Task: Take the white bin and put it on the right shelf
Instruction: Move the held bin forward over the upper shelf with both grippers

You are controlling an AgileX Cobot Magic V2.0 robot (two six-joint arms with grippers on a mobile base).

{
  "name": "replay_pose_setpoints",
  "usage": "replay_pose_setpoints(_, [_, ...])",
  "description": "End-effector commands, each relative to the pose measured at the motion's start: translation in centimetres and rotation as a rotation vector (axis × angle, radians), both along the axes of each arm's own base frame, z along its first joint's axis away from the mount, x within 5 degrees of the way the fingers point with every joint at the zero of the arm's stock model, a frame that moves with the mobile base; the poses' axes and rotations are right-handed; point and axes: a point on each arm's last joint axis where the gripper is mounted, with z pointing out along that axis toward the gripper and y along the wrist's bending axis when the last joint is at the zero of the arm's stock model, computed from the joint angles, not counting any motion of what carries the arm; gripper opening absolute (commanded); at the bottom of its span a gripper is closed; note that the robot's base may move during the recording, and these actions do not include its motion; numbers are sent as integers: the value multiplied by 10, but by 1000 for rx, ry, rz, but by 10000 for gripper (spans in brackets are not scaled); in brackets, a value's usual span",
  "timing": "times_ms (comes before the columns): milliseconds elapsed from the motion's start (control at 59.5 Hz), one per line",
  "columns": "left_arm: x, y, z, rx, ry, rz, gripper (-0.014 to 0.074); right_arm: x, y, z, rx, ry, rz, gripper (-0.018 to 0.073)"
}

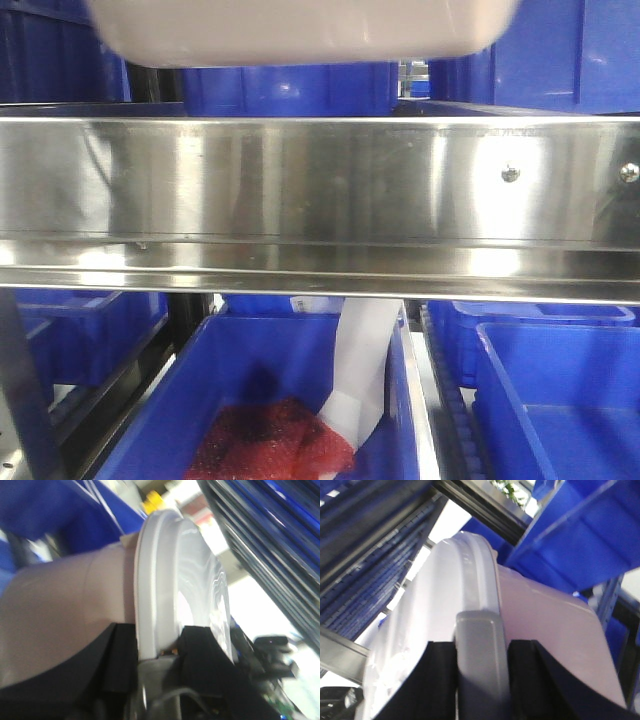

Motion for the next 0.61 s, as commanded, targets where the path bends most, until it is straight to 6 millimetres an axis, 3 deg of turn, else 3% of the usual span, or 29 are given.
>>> replay_pose_setpoints(0, [-17,-11,28,-9,-112,-56,-116,-12,29,29,120,-112,229,57])
replay_pose_setpoints(219, [1,-10,7,33,-48,-57,-116,10,34,14,119,-85,266,57])
replay_pose_setpoints(488, [16,-14,-16,58,21,-115,-97,21,36,-1,65,-80,273,65])
replay_pose_setpoints(588, [16,-14,-22,126,31,-122,-18,22,36,-4,39,-76,273,194])
